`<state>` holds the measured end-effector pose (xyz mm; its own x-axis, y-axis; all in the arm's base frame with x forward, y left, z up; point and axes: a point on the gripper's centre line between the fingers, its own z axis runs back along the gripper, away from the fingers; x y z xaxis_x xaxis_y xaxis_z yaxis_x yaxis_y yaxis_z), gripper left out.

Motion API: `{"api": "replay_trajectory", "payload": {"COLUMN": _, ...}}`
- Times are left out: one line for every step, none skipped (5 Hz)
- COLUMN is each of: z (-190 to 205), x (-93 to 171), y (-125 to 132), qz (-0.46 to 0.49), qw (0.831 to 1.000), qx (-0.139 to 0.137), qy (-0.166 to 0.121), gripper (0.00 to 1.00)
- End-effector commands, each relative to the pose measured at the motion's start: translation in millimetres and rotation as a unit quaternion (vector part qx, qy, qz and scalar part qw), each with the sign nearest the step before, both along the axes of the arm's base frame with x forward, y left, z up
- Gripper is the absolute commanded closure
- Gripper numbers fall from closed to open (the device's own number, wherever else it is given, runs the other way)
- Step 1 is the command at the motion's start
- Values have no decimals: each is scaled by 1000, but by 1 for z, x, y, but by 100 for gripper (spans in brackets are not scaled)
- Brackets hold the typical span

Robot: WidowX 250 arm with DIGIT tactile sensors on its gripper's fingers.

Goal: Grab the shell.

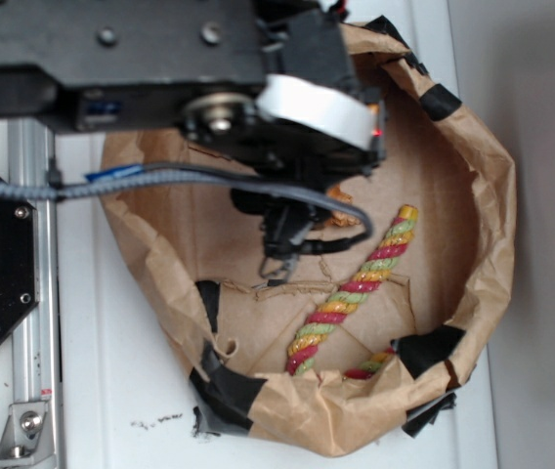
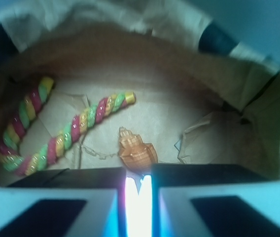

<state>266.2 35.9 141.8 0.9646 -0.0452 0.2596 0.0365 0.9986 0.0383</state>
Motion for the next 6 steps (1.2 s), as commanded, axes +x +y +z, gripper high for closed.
{"api": "replay_trajectory", "payload": {"z": 9, "x": 10, "y": -11, "qz": -25, "qw": 1000, "qx": 14, "qy": -9, "gripper": 0}}
{"api": "replay_trajectory", "payload": {"z": -33, "x": 12, "y": -2, "qz": -92, "qw": 995, "qx": 17, "qy": 24, "gripper": 0}}
{"api": "replay_trajectory", "payload": {"z": -65, "x": 16, "y": -5, "qz": -145, "qw": 989, "qx": 9, "qy": 38, "gripper": 0}}
{"api": "replay_trajectory", "payload": {"z": -88, "x": 16, "y": -4, "qz": -155, "qw": 987, "qx": 1, "qy": 50, "gripper": 0}}
{"api": "replay_trajectory", "payload": {"z": -105, "x": 22, "y": -6, "qz": -157, "qw": 986, "qx": -4, "qy": 58, "gripper": 0}}
{"api": "replay_trajectory", "payload": {"z": -115, "x": 28, "y": -7, "qz": -138, "qw": 989, "qx": 19, "qy": 42, "gripper": 0}}
